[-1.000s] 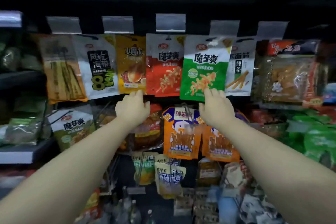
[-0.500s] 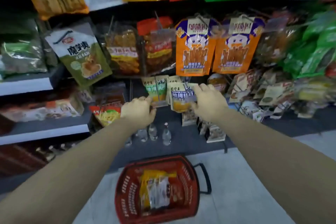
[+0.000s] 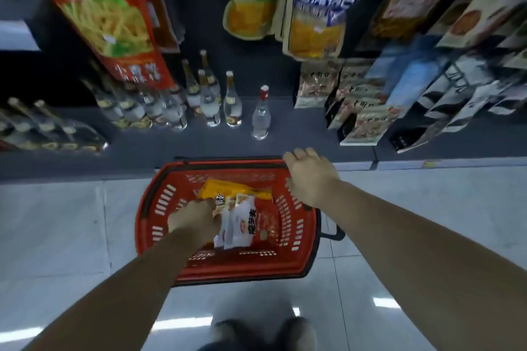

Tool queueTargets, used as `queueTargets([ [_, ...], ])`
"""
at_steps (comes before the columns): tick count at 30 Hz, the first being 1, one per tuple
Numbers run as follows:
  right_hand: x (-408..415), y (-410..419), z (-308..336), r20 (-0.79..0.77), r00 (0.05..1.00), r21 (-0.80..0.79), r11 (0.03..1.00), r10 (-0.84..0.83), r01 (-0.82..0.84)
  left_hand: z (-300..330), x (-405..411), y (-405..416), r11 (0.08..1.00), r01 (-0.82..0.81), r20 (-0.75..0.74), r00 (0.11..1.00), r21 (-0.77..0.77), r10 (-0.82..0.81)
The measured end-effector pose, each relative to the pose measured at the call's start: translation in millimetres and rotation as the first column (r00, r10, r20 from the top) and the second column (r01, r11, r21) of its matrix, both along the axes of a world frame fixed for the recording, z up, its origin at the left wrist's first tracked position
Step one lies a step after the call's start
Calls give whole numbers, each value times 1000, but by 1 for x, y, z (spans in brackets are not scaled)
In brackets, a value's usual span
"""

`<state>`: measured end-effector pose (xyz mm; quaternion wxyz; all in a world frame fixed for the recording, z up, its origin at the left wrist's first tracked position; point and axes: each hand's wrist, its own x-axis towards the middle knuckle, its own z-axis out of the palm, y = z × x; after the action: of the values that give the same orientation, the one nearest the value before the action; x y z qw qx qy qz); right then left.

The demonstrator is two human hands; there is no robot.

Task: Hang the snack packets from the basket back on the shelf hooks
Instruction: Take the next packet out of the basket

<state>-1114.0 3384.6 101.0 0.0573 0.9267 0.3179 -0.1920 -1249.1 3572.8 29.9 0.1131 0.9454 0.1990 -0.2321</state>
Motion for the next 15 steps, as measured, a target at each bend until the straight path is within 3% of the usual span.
queueTargets([
  [3, 2, 11, -89, -10, 995, -15, 995, 95, -95, -84, -8, -4, 1000, 16, -52, 999, 10, -15],
  [8, 11, 30, -219, -32, 989, 28, 990, 142, -141, -192, 6, 3, 997, 72, 26, 997, 35, -73],
  [10, 12, 39, -266, -68, 985, 50, 987, 158, -155, -226, 12, 2, 997, 36, 4, 999, -68, -36],
  [12, 14, 49, -305, -121, 976, 50, 983, 180, -175, -252, 19, 0, 962, -71, -70, 996, -264, 55],
  [15, 17, 64, -346, -224, 954, 48, 980, 197, -191, -277, 21, -7, 923, -104, -161, 986, -369, 47],
])
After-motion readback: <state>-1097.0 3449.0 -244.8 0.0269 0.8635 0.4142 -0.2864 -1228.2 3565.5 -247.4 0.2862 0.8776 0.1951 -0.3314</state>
